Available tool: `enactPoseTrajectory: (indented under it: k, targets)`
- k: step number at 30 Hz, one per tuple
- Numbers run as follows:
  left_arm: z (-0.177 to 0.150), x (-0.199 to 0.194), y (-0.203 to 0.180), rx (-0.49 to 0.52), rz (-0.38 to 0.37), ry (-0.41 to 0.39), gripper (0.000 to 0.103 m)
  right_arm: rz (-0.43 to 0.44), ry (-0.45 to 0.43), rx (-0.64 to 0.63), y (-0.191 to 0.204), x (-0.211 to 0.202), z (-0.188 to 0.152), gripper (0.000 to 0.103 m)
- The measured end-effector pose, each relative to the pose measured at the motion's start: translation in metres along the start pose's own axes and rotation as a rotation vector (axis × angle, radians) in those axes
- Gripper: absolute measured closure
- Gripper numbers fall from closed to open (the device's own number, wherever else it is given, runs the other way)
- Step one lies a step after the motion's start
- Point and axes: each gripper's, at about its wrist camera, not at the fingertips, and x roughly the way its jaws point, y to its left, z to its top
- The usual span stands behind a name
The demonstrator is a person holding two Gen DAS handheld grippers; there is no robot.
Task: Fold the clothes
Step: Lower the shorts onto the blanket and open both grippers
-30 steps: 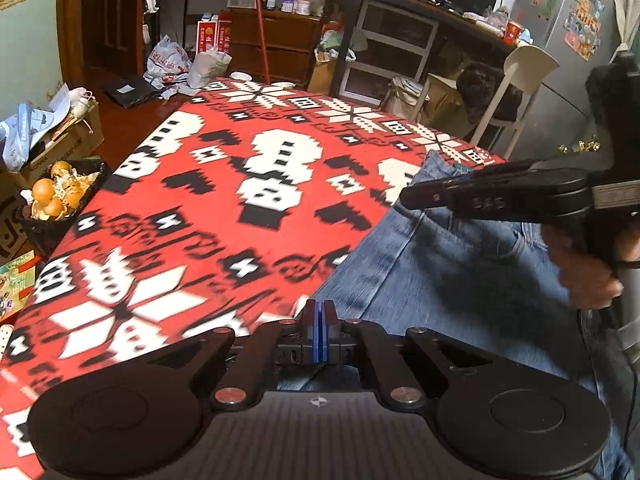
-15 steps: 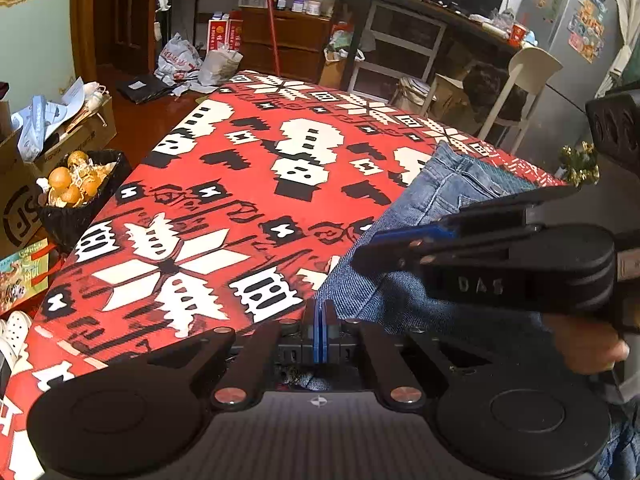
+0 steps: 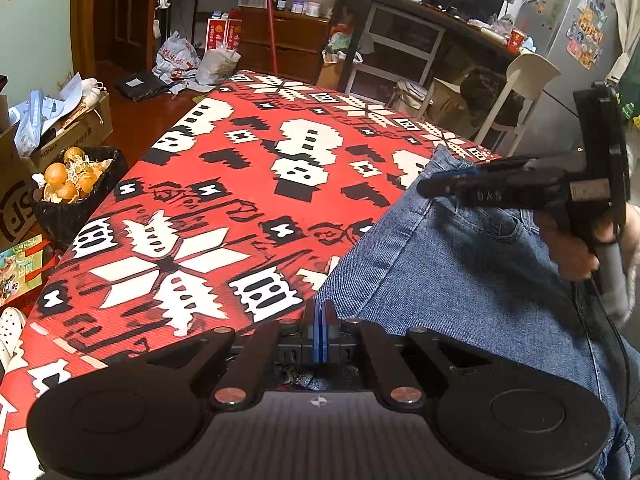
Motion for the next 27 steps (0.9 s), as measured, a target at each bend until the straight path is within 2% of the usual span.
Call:
enactPoseTrajectory:
  k: [2, 5, 9, 12, 14, 20, 27]
  targets:
    - [0.0, 0.0, 0.0, 0.003, 0.002, 0.0, 0.099, -0.036, 0.011, 0.034, -0.009, 0.002, 0.002, 0.086]
    - [-0.001, 0.0, -0.006, 0.034, 0.02, -0.003, 0.099, -0.01, 0.011, 0.069, -0.012, -0.003, 0.001, 0.085]
    - [0.001, -0.001, -0.014, 0.073, 0.042, 0.002, 0.098, 0.001, -0.004, 0.035, -0.001, -0.022, -0.004, 0.085]
    - [0.003, -0.009, -0.021, 0.085, 0.028, -0.014, 0.087, 0.0, -0.013, 0.019, 0.004, -0.039, -0.009, 0.084]
    - [0.006, -0.015, -0.028, 0.099, 0.01, -0.031, 0.085, -0.037, -0.018, 0.018, 0.002, -0.053, -0.017, 0.077]
    - [0.019, -0.017, -0.065, 0.165, -0.064, -0.036, 0.085, -0.164, -0.014, 0.153, -0.038, -0.102, -0.059, 0.077]
    - [0.03, 0.01, -0.144, 0.299, -0.189, -0.016, 0.085, -0.378, -0.048, 0.282, -0.09, -0.169, -0.135, 0.077]
